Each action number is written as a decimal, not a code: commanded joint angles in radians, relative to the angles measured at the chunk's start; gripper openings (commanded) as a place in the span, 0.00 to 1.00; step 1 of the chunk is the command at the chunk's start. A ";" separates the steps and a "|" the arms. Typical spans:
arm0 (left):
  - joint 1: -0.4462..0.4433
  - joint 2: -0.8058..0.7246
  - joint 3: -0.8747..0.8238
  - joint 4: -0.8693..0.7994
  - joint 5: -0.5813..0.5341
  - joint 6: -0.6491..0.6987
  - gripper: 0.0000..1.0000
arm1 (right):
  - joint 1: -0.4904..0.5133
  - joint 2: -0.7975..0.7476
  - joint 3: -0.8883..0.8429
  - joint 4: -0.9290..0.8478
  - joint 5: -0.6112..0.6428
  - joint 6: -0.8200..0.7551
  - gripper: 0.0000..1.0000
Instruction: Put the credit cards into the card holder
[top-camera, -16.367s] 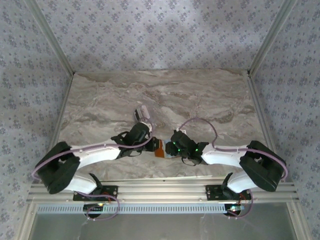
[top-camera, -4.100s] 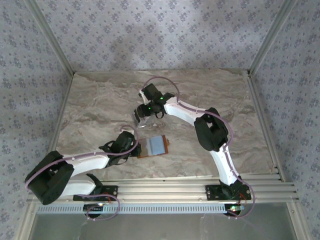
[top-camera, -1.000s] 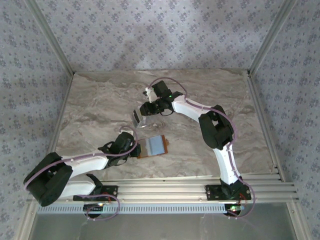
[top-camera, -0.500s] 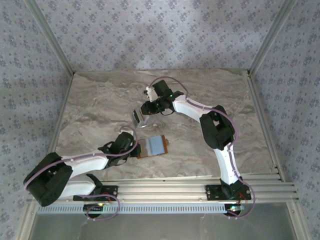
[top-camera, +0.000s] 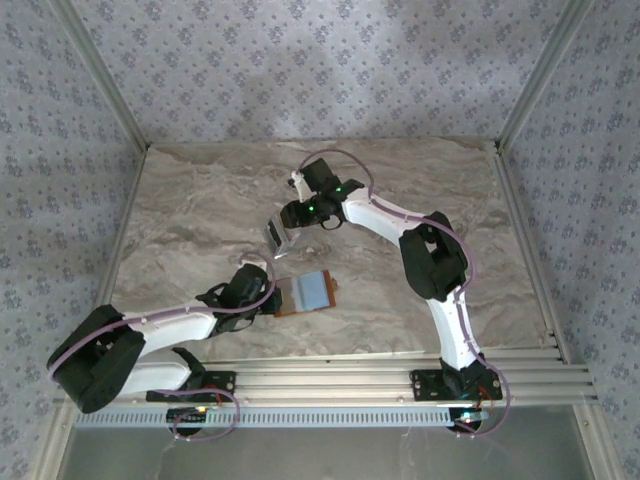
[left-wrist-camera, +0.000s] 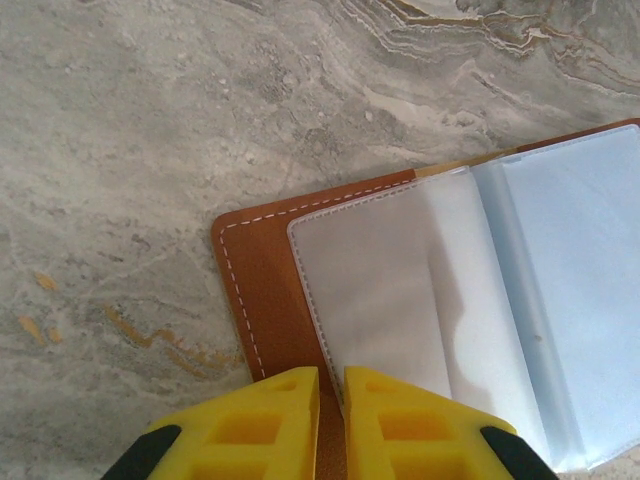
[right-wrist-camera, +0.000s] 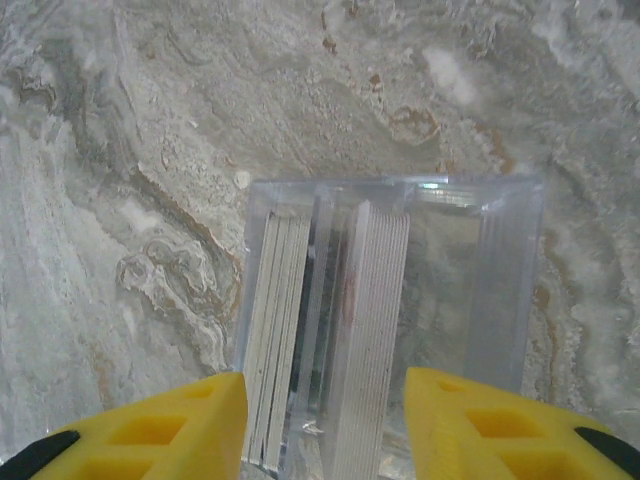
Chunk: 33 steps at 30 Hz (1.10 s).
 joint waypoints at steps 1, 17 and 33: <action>-0.007 -0.025 -0.014 -0.042 -0.004 0.010 0.15 | 0.013 0.029 0.054 -0.067 0.072 -0.019 0.48; -0.007 -0.040 -0.020 -0.042 -0.005 0.009 0.15 | 0.049 0.074 0.121 -0.132 0.094 -0.042 0.49; -0.010 -0.045 -0.021 -0.042 -0.005 0.010 0.15 | 0.064 0.080 0.137 -0.159 0.161 -0.054 0.48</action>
